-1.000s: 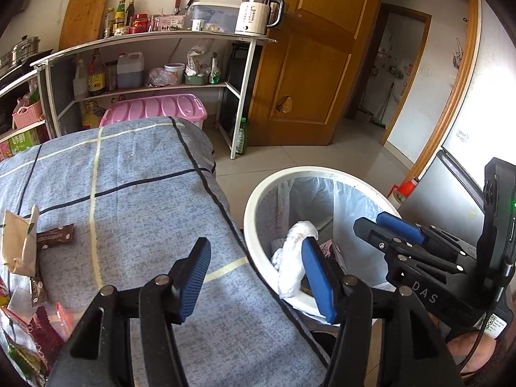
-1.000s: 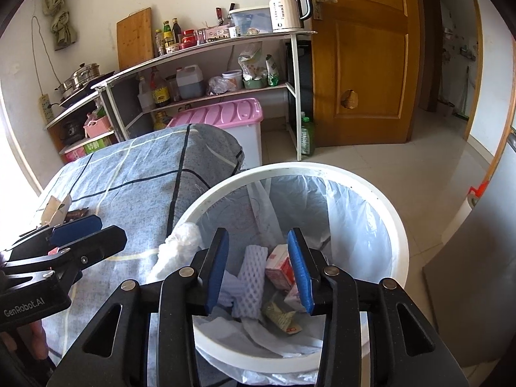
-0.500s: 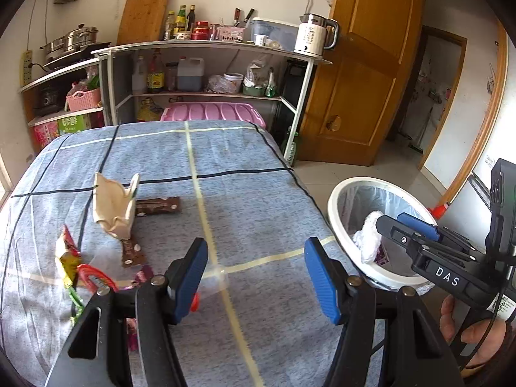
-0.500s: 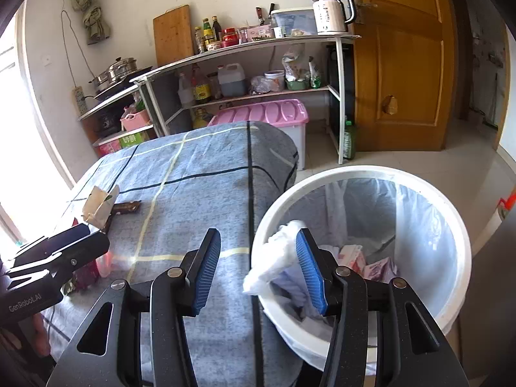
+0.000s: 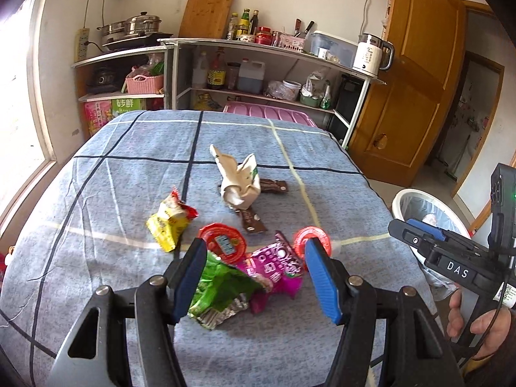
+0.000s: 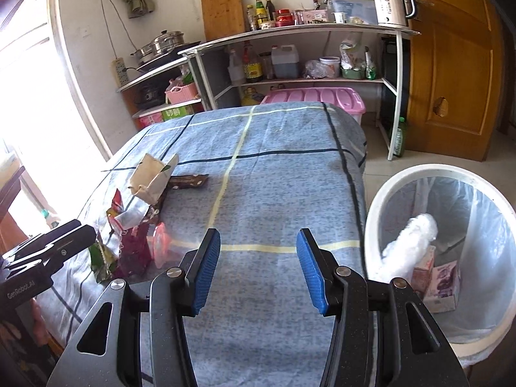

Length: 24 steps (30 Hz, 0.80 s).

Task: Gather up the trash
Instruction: 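Move both open grippers back over the trash on the table, then grasp the green snack bag with the left gripper while the right gripper grasps the clear plastic cup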

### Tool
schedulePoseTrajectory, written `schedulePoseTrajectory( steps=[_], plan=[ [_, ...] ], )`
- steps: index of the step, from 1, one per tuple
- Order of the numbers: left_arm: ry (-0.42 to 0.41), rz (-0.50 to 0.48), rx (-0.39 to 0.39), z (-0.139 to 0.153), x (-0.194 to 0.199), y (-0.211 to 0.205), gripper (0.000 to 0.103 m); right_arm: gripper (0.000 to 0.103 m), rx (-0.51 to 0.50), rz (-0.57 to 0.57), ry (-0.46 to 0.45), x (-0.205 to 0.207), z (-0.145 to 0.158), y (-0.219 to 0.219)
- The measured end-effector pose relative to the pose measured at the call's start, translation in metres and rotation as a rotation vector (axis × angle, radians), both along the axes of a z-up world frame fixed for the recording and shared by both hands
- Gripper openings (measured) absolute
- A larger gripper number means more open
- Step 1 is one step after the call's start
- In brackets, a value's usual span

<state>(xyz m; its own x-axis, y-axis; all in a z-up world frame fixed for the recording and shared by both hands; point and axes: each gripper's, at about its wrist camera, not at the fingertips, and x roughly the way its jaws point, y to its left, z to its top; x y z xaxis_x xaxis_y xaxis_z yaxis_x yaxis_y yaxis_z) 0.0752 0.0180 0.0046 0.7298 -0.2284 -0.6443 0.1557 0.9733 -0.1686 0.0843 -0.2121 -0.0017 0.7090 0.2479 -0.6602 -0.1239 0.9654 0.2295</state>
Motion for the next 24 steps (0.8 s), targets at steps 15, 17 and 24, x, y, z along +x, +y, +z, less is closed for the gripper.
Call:
schedulePoseTrajectory(
  steps=[15, 17, 24],
  plan=[
    [0.074, 0.033, -0.060, -0.030, -0.001, 0.047, 0.068, 0.061, 0.031, 0.125, 0.079, 0.026, -0.024, 0.064],
    [0.091, 0.029, -0.071, -0.035, 0.001, 0.050, 0.069, 0.061, 0.028, 0.126, 0.091, 0.030, -0.027, 0.068],
    [0.133, -0.001, -0.095, -0.049, 0.009, 0.049, 0.074, 0.061, 0.013, 0.130, 0.135, 0.040, -0.040, 0.076]
  ],
)
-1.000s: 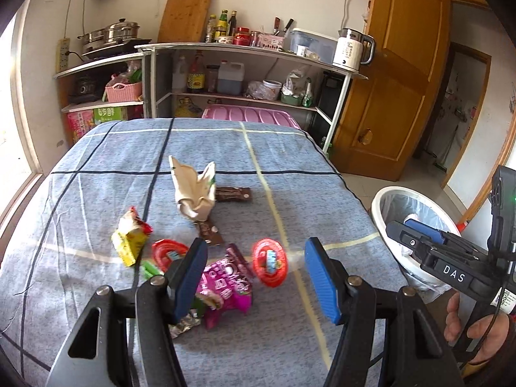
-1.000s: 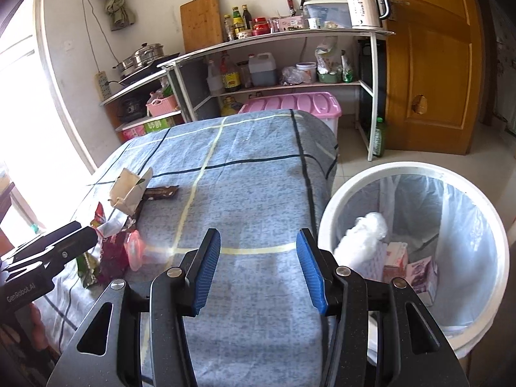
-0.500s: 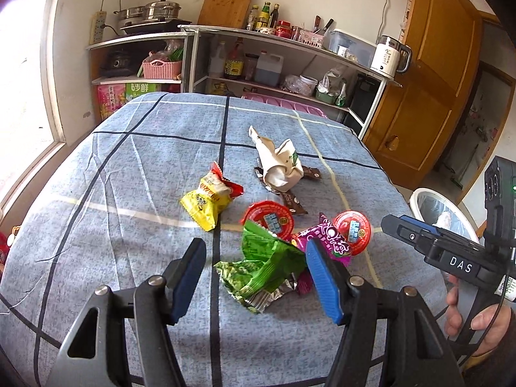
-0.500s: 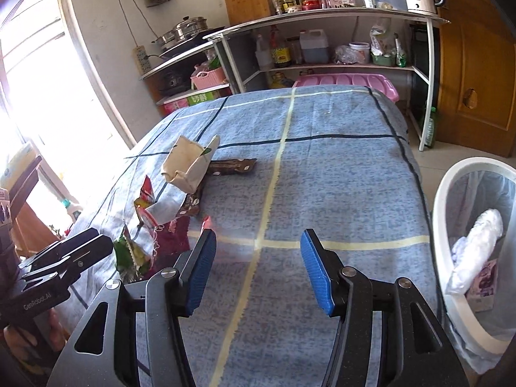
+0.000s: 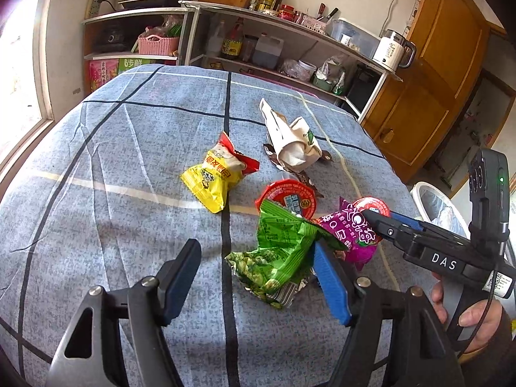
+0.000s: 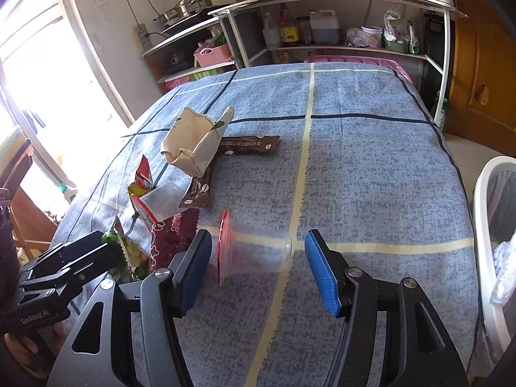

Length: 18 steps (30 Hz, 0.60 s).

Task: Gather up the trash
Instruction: 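Grasp the green snack bag with the left gripper while the right gripper grasps the clear plastic cup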

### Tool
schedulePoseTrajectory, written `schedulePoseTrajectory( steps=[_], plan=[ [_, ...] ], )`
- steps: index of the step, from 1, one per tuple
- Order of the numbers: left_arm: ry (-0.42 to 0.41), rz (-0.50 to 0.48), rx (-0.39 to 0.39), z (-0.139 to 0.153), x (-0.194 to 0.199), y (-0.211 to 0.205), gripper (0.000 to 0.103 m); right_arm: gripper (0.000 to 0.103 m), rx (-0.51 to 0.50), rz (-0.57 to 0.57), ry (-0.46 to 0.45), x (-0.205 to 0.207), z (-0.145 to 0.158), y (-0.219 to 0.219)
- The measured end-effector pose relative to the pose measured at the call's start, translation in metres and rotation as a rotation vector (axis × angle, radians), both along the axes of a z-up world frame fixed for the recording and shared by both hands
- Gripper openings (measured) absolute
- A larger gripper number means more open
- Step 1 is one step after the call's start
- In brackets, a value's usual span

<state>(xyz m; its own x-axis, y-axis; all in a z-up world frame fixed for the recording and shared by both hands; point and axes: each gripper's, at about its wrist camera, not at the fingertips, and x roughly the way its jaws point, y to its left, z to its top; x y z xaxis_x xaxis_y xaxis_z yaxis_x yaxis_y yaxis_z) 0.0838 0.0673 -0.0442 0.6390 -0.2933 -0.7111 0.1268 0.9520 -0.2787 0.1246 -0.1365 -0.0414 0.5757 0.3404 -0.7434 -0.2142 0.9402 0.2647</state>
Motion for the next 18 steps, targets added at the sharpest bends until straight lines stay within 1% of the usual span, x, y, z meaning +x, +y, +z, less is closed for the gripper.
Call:
schedulePoseTrajectory(
  steps=[5, 11, 13, 14, 15, 18],
  plan=[
    [0.017, -0.018, -0.013, -0.005, 0.006, -0.006, 0.074, 0.061, 0.002, -0.009, 0.015, 0.003, -0.004, -0.001],
    [0.021, -0.031, 0.026, -0.007, 0.013, -0.017, 0.074, 0.060, 0.003, -0.020, 0.008, 0.001, -0.003, -0.005],
    [0.020, -0.033, 0.040, -0.007, 0.016, -0.020, 0.074, 0.053, -0.001, -0.025, 0.007, 0.002, -0.003, -0.005],
    [0.020, -0.031, 0.049, -0.007, 0.016, -0.022, 0.074, 0.045, -0.002, -0.027, 0.008, 0.002, -0.003, -0.005],
    [0.016, -0.032, 0.060, -0.007, 0.016, -0.024, 0.074, 0.043, -0.002, -0.028, 0.009, 0.002, -0.003, -0.005],
    [0.013, -0.033, 0.080, -0.007, 0.018, -0.028, 0.074, 0.043, 0.002, -0.022, 0.007, 0.001, -0.003, -0.005]
  ],
)
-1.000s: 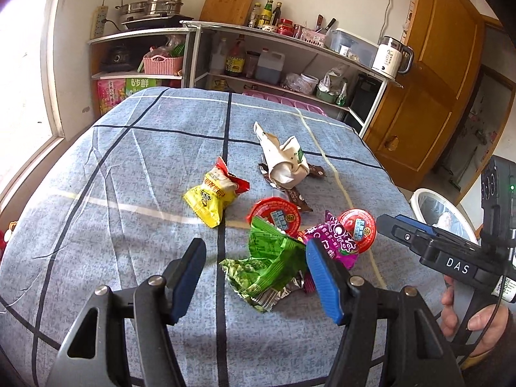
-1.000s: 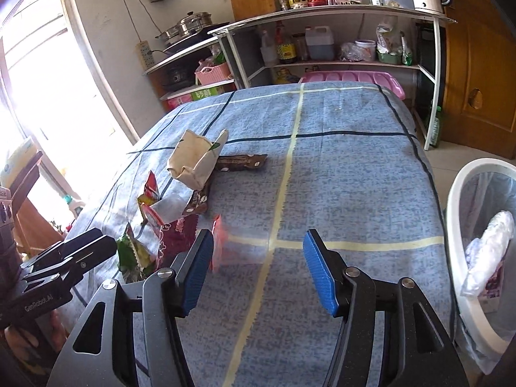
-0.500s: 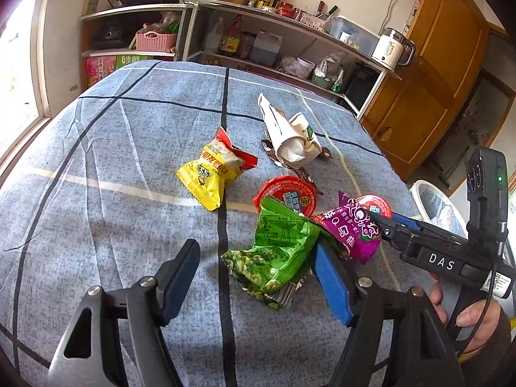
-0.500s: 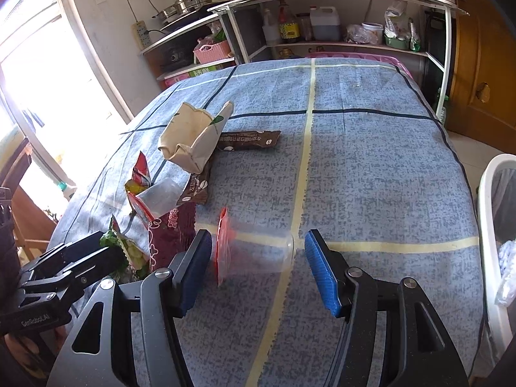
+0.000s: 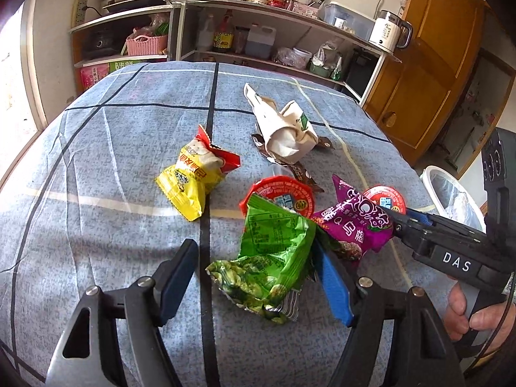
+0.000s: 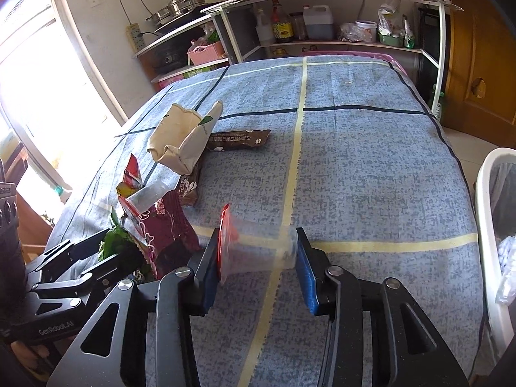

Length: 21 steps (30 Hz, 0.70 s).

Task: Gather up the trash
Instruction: 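Grasp the green snack bag with the left gripper while the right gripper grasps the clear plastic cup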

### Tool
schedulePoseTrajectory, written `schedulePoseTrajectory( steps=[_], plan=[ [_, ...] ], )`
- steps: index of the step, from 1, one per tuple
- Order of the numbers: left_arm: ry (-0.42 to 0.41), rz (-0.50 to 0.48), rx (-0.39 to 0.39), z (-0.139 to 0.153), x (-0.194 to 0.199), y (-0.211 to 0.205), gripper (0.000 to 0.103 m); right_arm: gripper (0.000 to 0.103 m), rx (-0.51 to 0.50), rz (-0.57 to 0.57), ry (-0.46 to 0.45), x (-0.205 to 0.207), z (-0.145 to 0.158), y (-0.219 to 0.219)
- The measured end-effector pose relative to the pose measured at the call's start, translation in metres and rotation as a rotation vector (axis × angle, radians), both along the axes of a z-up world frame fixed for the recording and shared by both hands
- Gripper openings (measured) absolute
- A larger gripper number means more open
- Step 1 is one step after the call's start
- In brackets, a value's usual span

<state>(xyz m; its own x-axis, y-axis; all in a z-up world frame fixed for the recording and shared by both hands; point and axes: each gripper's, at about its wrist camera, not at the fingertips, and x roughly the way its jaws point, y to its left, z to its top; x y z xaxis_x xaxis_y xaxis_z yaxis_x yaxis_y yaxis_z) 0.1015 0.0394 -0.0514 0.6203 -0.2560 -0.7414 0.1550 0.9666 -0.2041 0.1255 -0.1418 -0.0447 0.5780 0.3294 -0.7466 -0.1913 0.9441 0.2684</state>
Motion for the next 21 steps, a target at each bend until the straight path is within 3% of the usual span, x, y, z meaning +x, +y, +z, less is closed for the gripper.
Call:
schedulePoseTrajectory(
  steps=[4, 14, 21],
  plan=[
    [-0.005, -0.008, -0.003, 0.0003, 0.0021, -0.0044, 0.073, 0.043, 0.001, 0.001, -0.005, -0.0020, 0.0001, -0.0002],
    [-0.012, -0.004, 0.021, 0.0012, 0.0038, -0.0098, 0.046, 0.043, 0.007, -0.002, -0.009, -0.0029, 0.0003, -0.0029],
    [-0.033, 0.002, 0.015, 0.0073, -0.0032, -0.0116, 0.044, 0.043, -0.008, -0.004, -0.039, -0.0078, 0.0052, -0.0037]
  ],
)
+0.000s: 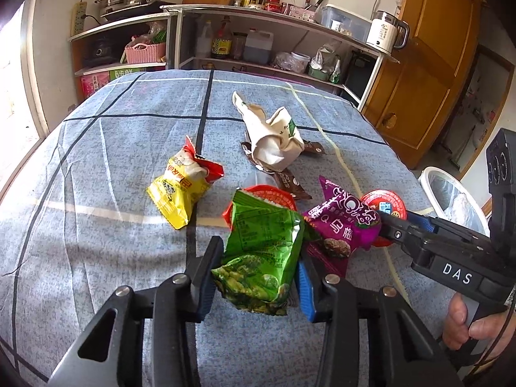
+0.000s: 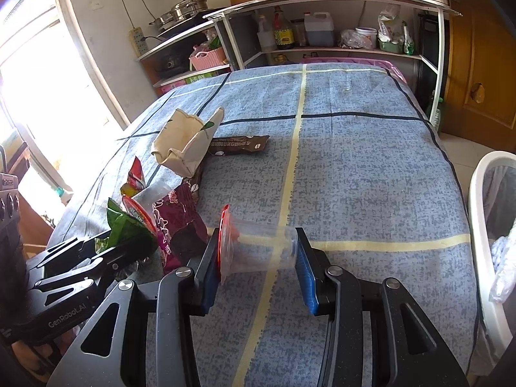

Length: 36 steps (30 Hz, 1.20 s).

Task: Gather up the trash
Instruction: 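Grasp the green snack bag with the left gripper while the right gripper grasps the clear plastic cup, then carry the green bag and clear cup over the bin and open both grippers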

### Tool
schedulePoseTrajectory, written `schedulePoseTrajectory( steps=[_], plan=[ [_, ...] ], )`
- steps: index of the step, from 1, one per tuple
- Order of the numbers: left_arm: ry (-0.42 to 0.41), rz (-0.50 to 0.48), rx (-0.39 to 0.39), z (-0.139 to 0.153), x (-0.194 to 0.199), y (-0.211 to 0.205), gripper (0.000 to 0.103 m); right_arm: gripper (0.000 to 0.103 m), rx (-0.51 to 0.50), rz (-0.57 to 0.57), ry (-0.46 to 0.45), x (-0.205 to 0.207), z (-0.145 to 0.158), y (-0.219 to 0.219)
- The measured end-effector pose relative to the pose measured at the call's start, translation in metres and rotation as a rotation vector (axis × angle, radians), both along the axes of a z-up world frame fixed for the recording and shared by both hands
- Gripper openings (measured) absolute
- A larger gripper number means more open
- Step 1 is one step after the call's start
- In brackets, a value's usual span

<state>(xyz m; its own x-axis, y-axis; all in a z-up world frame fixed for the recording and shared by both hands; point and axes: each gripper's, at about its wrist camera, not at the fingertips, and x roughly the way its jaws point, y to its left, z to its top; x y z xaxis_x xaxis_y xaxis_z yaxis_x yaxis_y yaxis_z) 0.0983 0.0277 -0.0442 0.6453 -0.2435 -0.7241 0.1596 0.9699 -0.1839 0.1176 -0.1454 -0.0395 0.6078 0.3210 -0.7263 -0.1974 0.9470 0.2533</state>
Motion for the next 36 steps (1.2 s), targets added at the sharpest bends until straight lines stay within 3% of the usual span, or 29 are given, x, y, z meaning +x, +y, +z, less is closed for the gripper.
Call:
schedulePoseTrajectory(
  steps=[17, 36],
  plan=[
    [-0.083, -0.050, 0.005, 0.037, -0.012, -0.027, 0.044, 0.043, 0.024, -0.028, -0.066, -0.021, 0.025, -0.027],
    [-0.167, -0.217, 0.047, 0.071, -0.009, -0.121, 0.044, 0.043, -0.006, -0.188, -0.156, -0.050, 0.057, -0.116]
  ],
)
